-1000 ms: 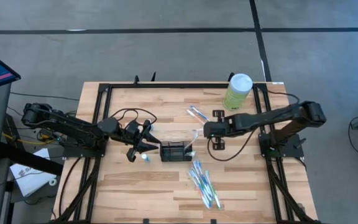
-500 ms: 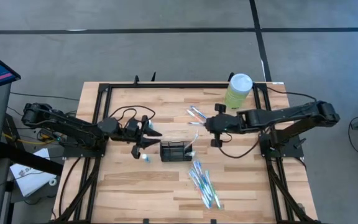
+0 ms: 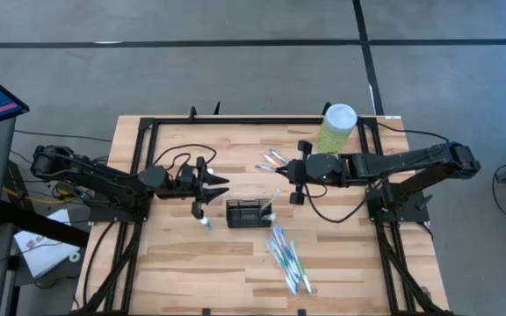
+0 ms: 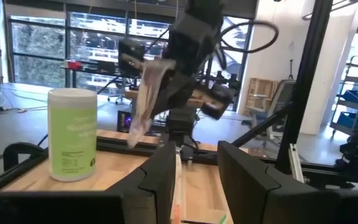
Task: Pick & Place toothbrushing station
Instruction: Put the purple toothbrush into the mesh
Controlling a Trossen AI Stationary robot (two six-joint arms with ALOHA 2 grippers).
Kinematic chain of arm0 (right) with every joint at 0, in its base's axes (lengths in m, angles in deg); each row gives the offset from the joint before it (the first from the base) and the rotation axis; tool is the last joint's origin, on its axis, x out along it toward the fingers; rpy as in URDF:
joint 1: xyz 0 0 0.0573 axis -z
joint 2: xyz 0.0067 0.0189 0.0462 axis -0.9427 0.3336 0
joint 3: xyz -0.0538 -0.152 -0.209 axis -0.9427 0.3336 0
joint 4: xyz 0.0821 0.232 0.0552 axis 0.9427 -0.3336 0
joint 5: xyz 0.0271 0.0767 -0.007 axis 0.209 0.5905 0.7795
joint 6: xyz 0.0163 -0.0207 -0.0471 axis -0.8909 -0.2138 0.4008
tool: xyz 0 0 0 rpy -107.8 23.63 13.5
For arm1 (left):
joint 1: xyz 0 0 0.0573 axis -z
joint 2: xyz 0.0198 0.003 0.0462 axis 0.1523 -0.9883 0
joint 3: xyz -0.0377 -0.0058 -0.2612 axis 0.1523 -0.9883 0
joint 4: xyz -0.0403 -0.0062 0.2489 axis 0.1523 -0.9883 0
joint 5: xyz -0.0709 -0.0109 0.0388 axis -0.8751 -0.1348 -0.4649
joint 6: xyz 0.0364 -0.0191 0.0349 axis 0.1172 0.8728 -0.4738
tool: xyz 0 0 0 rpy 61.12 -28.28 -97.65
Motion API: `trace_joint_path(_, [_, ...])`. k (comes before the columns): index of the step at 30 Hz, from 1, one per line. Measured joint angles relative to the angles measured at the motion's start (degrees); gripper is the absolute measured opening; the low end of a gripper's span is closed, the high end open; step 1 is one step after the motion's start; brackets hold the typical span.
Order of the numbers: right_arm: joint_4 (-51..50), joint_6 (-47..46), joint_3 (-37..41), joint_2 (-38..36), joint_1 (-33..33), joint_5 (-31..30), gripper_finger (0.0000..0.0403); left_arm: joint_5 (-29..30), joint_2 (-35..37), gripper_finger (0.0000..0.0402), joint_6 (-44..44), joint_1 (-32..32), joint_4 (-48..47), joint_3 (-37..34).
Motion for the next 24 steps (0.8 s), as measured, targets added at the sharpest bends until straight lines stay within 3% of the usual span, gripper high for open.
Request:
trace_joint_path(13, [13.4, 3.9, -4.1, 4.1, -1.7, 10.3, 0.0000, 0.0, 0.0, 0.0112, 0.2, -0.3, 0.5, 0.0])
trace_joint_path(20, [15.5, 9.5, -4.0, 7.2, -3.4, 9.8, 0.0000, -0.7, 0.0, 0.0112, 3.7, -0.3, 0.4, 0.0])
trace_joint_path(24, [16.0, 14.9, -4.0, 9.1, -5.6, 4.6, 0.0000, -0.8, 0.0, 0.0112, 7.3, -0.3, 0.5, 0.0])
